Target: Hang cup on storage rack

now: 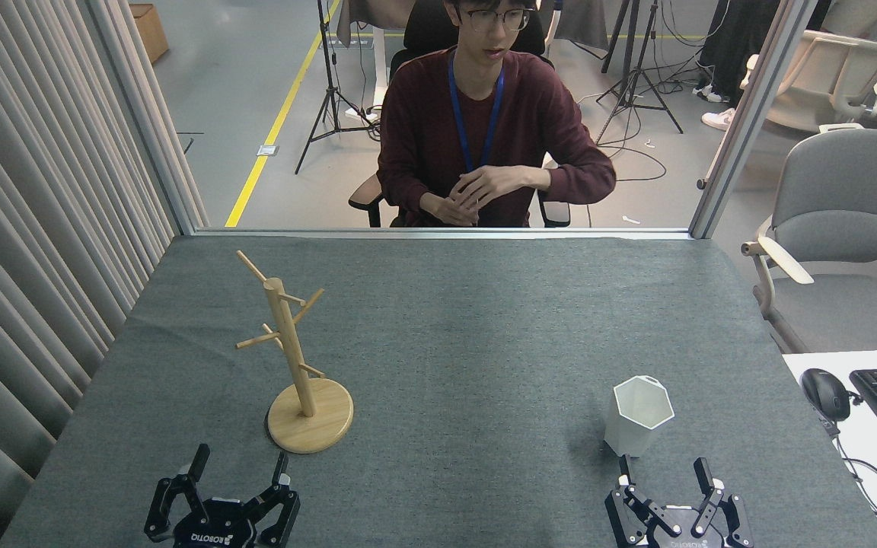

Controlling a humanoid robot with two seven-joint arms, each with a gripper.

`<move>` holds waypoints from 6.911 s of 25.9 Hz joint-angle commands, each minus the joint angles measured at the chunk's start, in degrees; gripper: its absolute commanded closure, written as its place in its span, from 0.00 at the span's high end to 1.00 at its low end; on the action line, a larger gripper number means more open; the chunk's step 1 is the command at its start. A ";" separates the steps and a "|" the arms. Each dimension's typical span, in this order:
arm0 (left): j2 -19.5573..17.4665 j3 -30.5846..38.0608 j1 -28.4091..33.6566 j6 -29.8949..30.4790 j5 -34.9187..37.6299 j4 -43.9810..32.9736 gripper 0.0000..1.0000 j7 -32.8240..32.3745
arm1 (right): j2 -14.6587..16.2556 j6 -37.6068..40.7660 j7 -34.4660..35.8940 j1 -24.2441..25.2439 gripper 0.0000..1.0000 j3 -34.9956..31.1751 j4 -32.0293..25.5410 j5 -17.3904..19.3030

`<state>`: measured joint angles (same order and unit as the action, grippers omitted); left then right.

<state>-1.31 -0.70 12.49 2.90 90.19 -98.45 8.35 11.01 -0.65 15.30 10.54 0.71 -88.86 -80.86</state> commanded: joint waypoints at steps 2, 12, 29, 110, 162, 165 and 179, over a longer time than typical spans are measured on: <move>-0.01 0.00 -0.10 0.00 -0.02 0.27 0.99 0.09 | 0.06 -0.05 0.08 0.01 0.98 -0.01 0.00 0.00; 0.16 0.00 0.17 -0.44 -0.02 -0.08 0.99 0.62 | 0.33 -0.40 0.08 -7.20 0.98 -0.01 11.52 -0.09; 0.08 0.44 0.43 -0.44 -0.10 -0.08 0.99 0.79 | 0.77 -0.14 0.08 -16.43 0.98 0.08 22.94 0.44; 2.98 -21.09 -2.73 1.84 11.85 7.75 0.99 6.86 | -12.77 -2.95 2.54 2.29 0.65 28.91 -6.15 -18.72; 2.62 -20.22 -3.70 -1.67 11.50 6.43 0.71 8.79 | -12.33 -10.77 4.92 1.86 0.98 8.87 -9.23 2.37; 2.63 -18.98 -3.26 -4.31 11.50 6.25 0.71 8.79 | -9.78 -8.93 2.19 2.21 0.98 6.15 -5.09 0.35; 2.19 0.18 -1.94 -13.36 16.77 0.98 0.62 8.70 | -5.30 -6.82 2.10 4.23 0.98 4.30 -4.48 -3.25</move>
<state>1.20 -5.42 11.30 -7.09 103.32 -97.67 17.14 5.54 -7.60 17.47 15.08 5.06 -93.36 -83.89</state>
